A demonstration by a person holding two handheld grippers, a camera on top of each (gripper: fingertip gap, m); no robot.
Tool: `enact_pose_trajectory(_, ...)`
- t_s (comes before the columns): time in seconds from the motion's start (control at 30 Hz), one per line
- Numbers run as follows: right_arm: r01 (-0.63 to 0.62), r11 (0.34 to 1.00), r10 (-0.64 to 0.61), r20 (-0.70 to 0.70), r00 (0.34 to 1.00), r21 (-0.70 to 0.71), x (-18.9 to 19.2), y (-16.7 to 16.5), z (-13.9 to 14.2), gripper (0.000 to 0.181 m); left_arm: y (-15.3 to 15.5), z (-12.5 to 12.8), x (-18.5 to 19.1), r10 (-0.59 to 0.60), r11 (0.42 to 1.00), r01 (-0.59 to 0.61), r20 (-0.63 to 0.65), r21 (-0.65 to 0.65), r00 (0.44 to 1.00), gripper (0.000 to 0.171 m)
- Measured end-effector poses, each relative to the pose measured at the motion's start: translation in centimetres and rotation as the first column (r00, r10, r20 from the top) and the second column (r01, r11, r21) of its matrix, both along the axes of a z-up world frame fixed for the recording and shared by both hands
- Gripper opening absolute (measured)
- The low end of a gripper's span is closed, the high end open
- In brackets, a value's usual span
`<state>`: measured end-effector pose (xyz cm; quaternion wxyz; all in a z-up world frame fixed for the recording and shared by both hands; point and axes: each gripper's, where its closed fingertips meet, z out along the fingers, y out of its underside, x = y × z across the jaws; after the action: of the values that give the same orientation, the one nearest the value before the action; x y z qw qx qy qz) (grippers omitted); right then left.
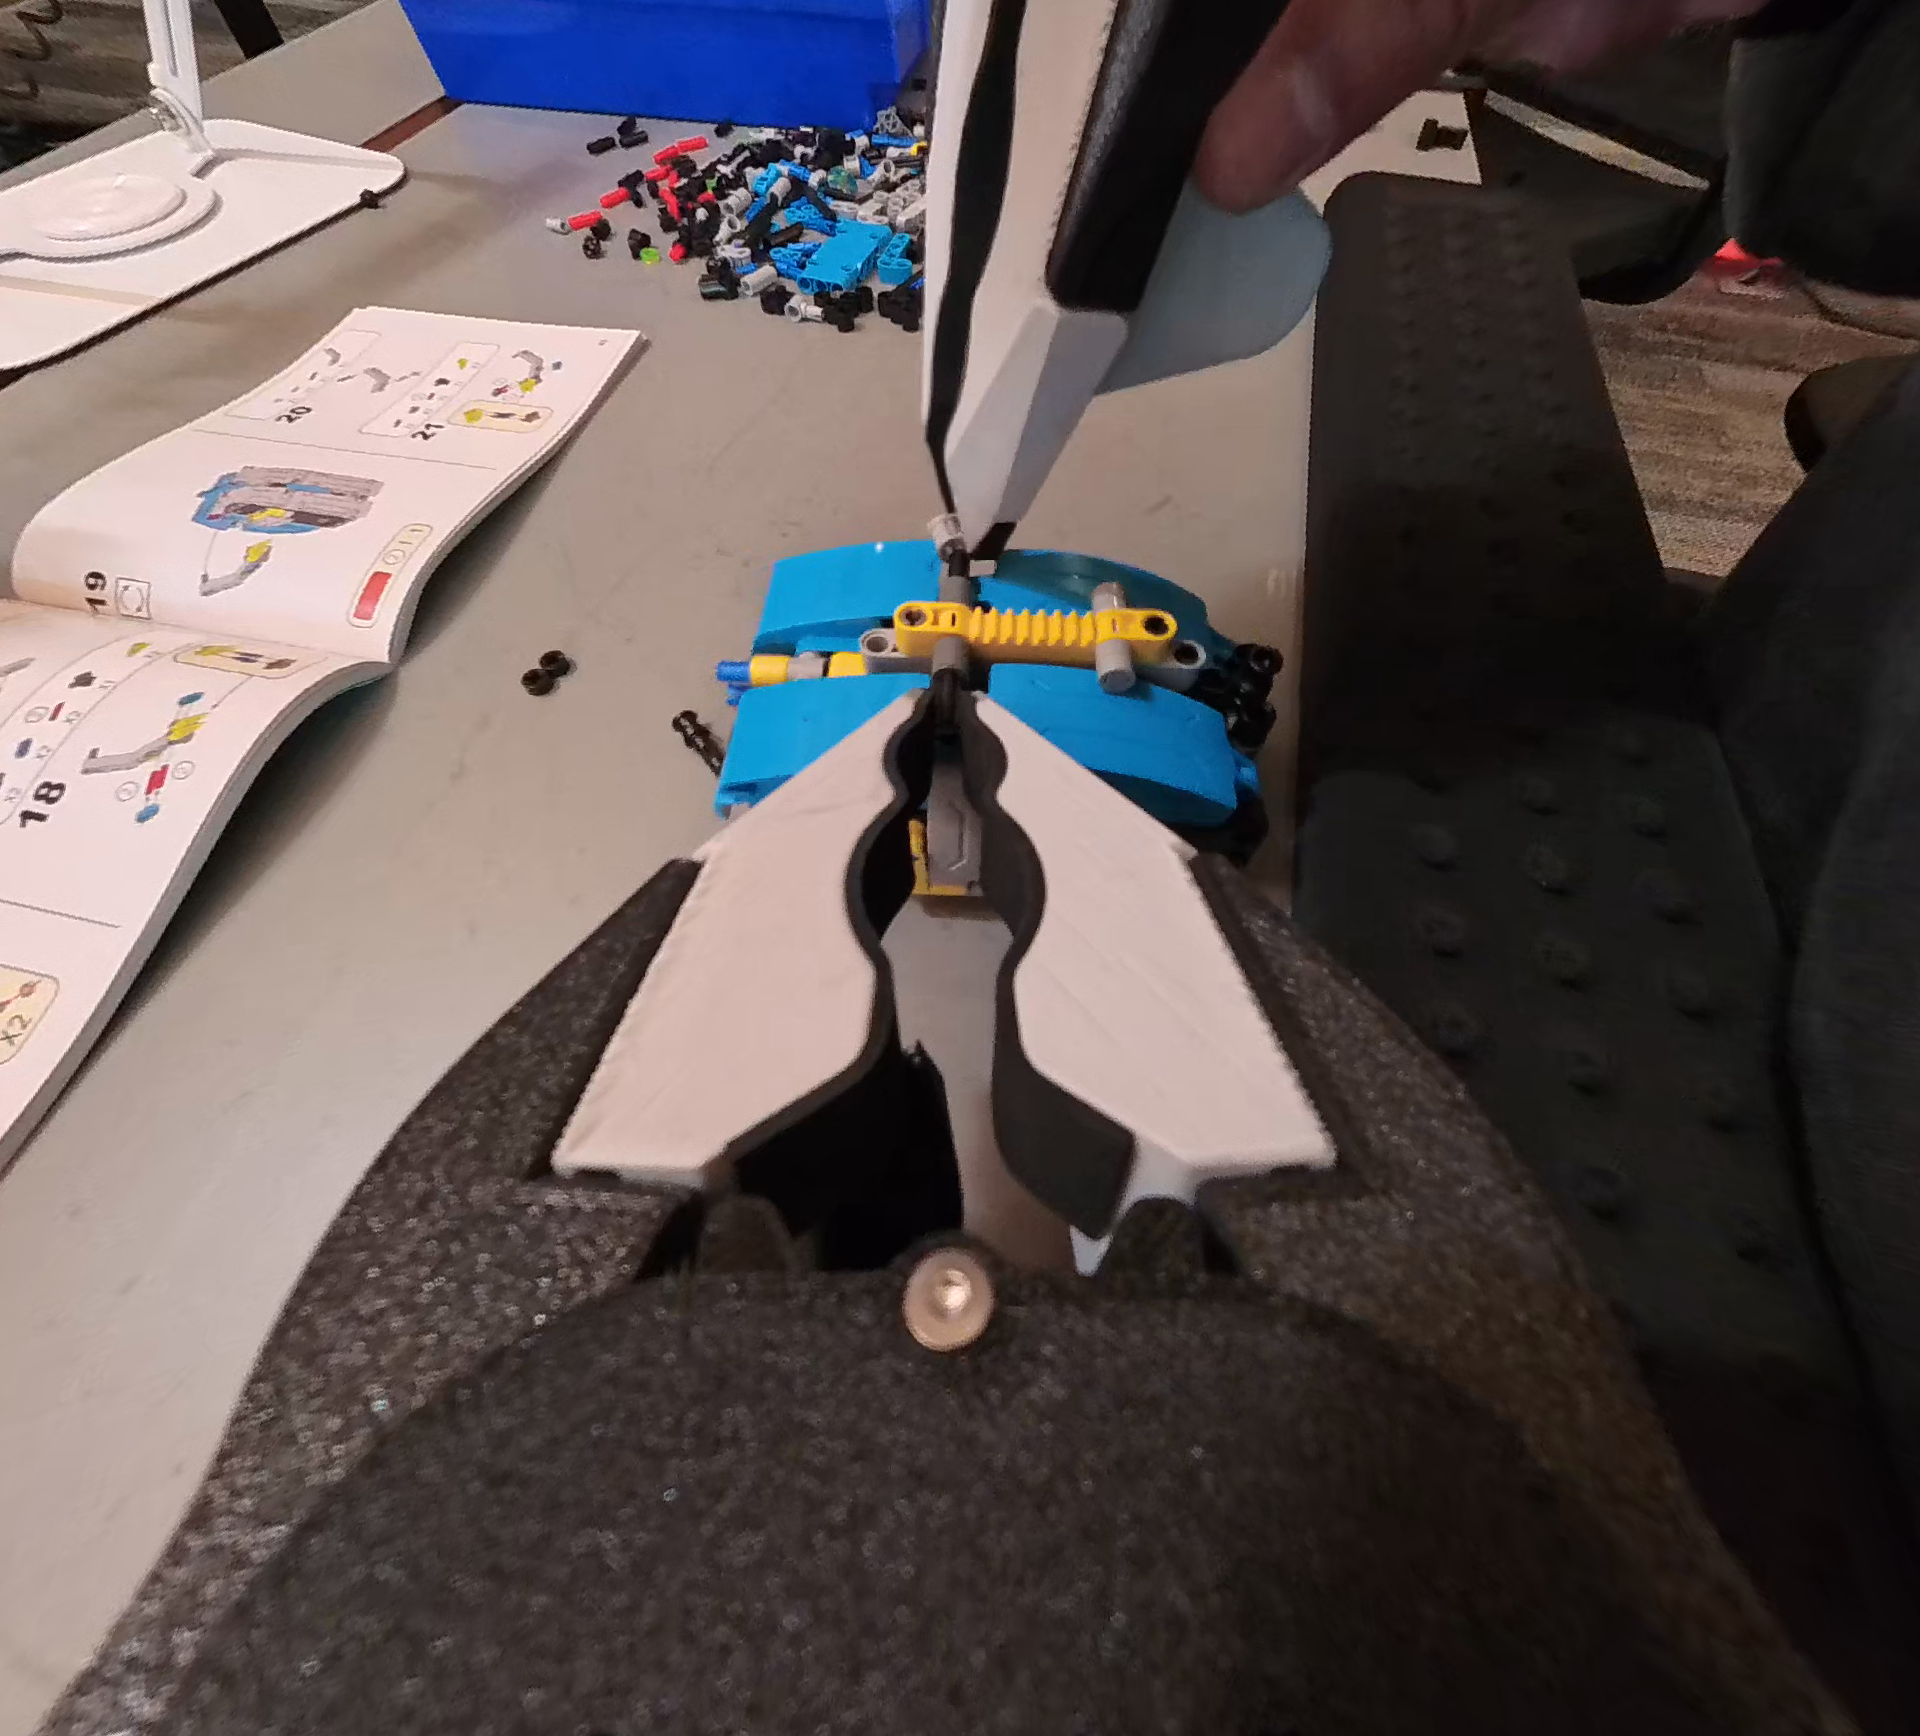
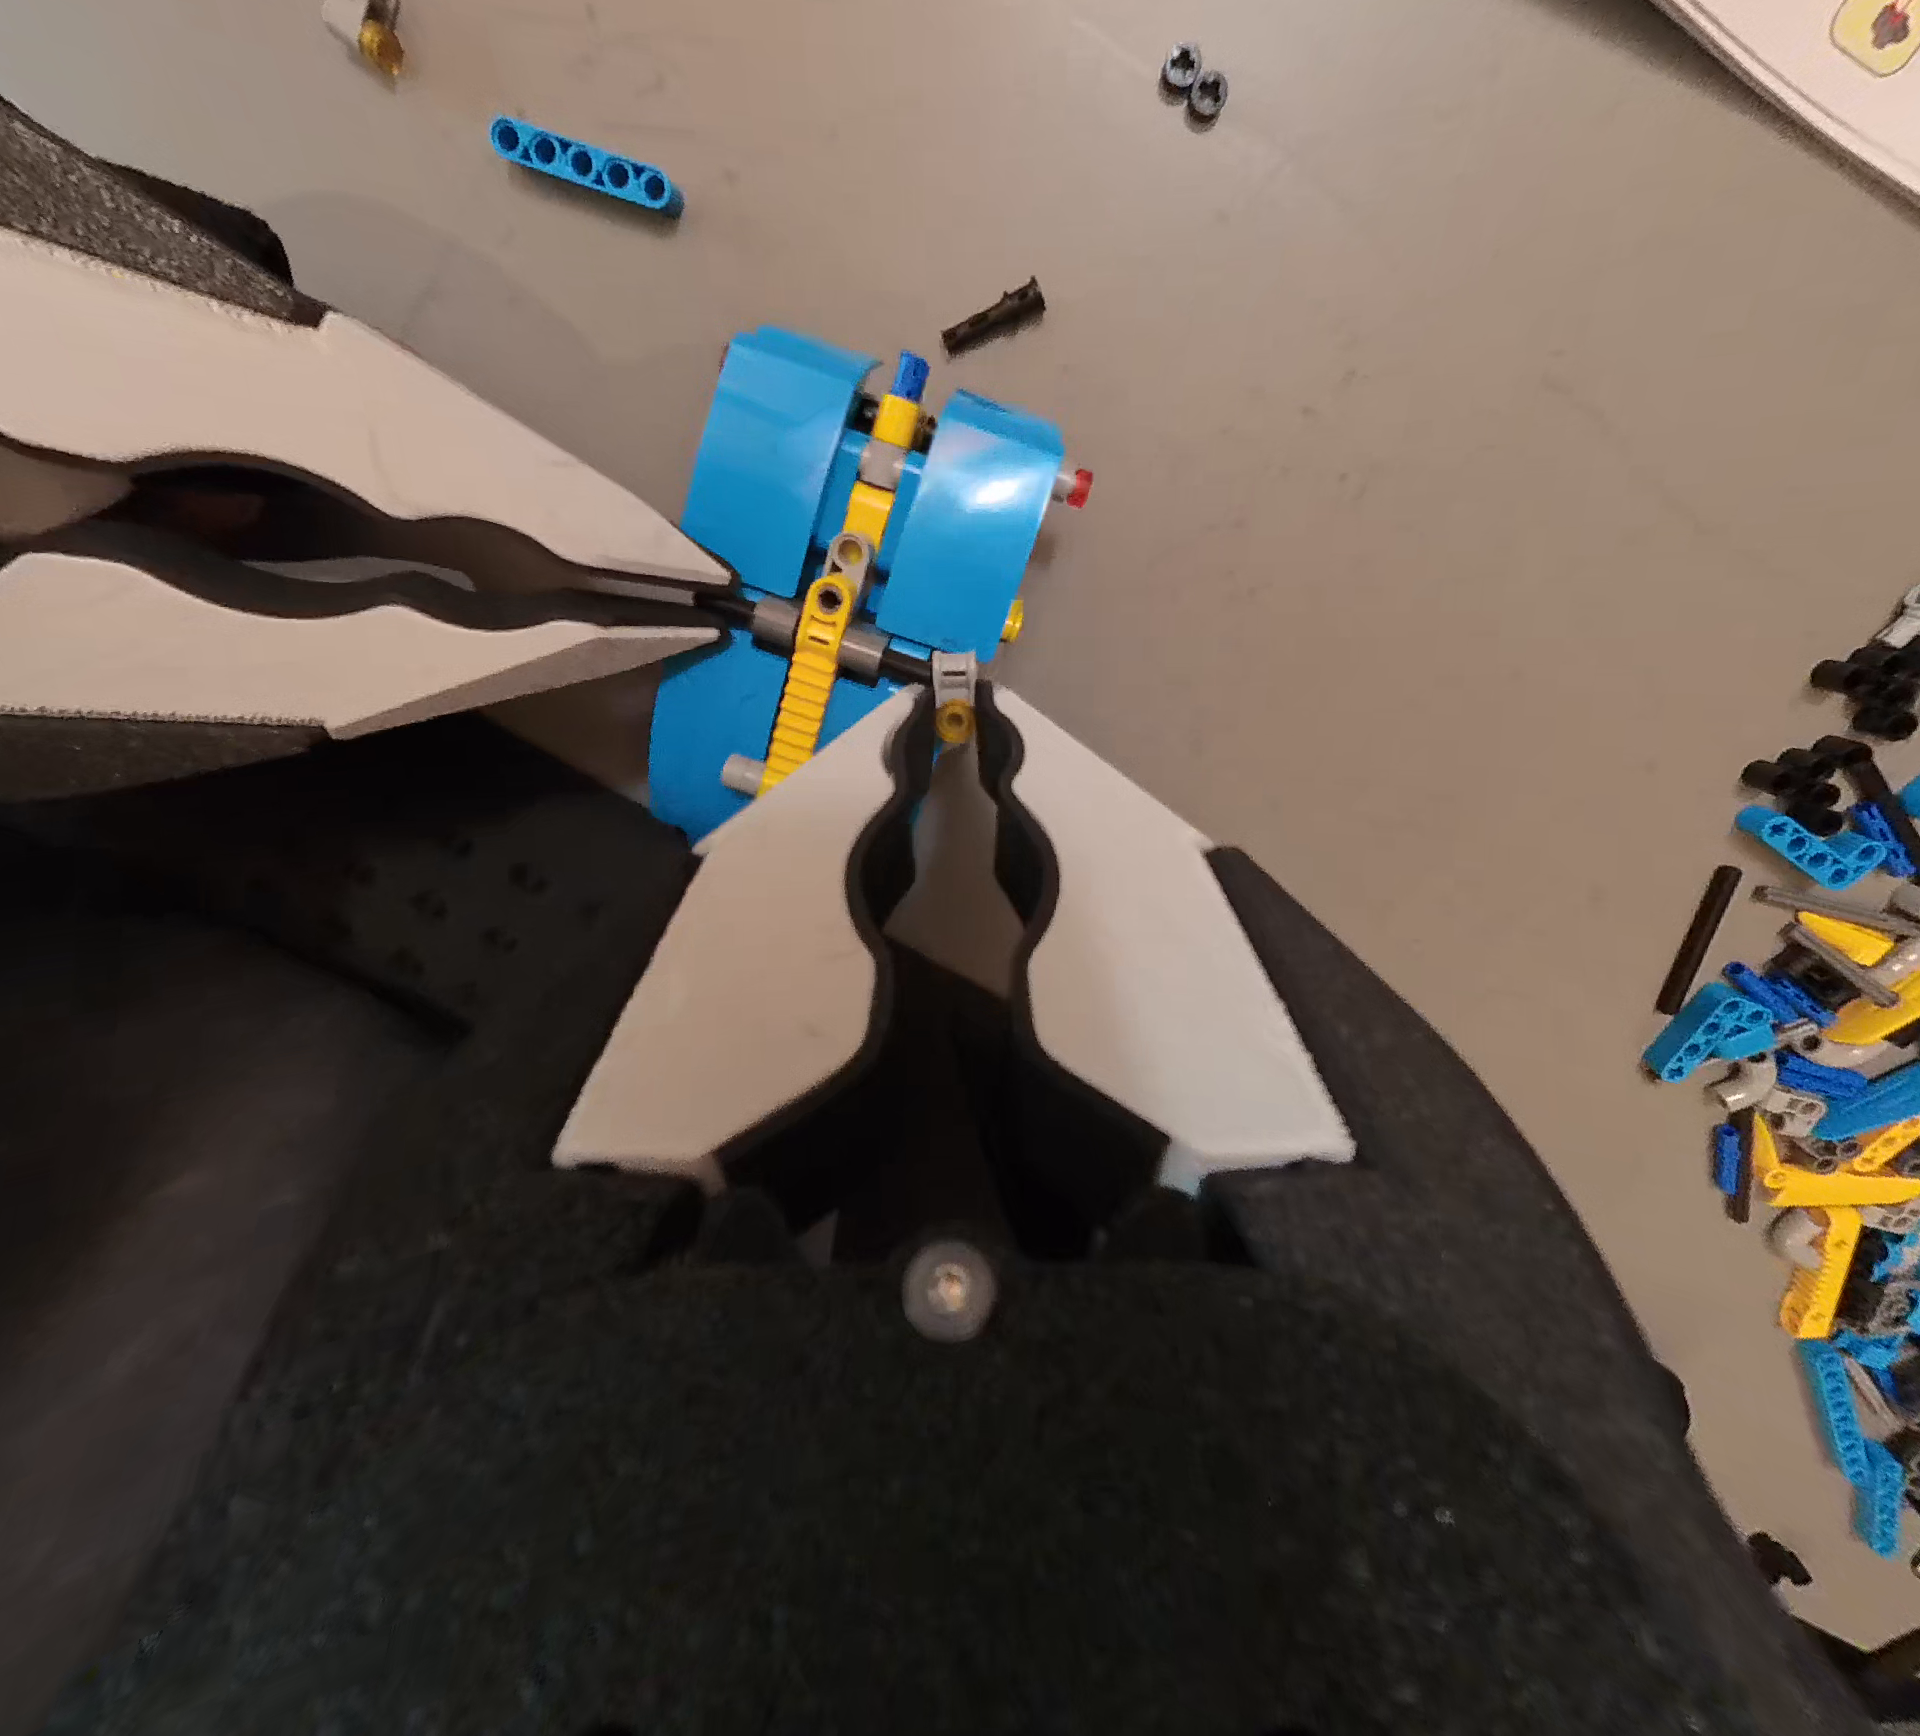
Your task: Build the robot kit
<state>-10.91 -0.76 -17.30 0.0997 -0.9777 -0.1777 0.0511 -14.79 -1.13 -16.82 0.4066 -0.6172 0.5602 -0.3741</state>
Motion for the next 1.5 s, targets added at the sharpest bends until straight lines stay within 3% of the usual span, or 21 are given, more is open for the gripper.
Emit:
enact_pose_trajectory(0.33,0.016,0.998,-0.016,0.012,1.0,-0.055,0.1,-0.8,0.0,0.007,-0.2,0.0,0.1,-0.004,1.0,0.004,0.005,0.013,1.0,0.004)
enact_pose_trajectory(0.7,-0.049,0.995,0.058,0.102,0.993,-0.086,0.2,-1.4,0.1,0.008,-0.3,-0.1,0.3,0.01,0.999,-0.01,-0.004,0.033,1.0,0.004)
enact_pose_trajectory(1.0,-0.065,0.992,0.053,-0.108,0.993,-0.108,-0.2,-1.6,0.4,0.011,-0.6,0.0,0.4,0.003,0.999,-0.003,-0.002,0.042,1.0,0.004)
enact_pose_trajectory(1.27,-0.095,0.993,0.084,-0.145,0.986,-0.069,-0.1,-1.5,-0.3,0.012,-0.8,0.0,0.5,-0.015,1.0,0.014,0.007,0.017,1.0,0.004)
enact_pose_trajectory(1.5,-0.203,0.979,0.202,-0.093,0.975,-0.007,0.1,-1.1,-0.3,0.015,-0.8,0.0,0.4,-0.026,0.999,0.026,0.018,-0.025,1.0,0.004)
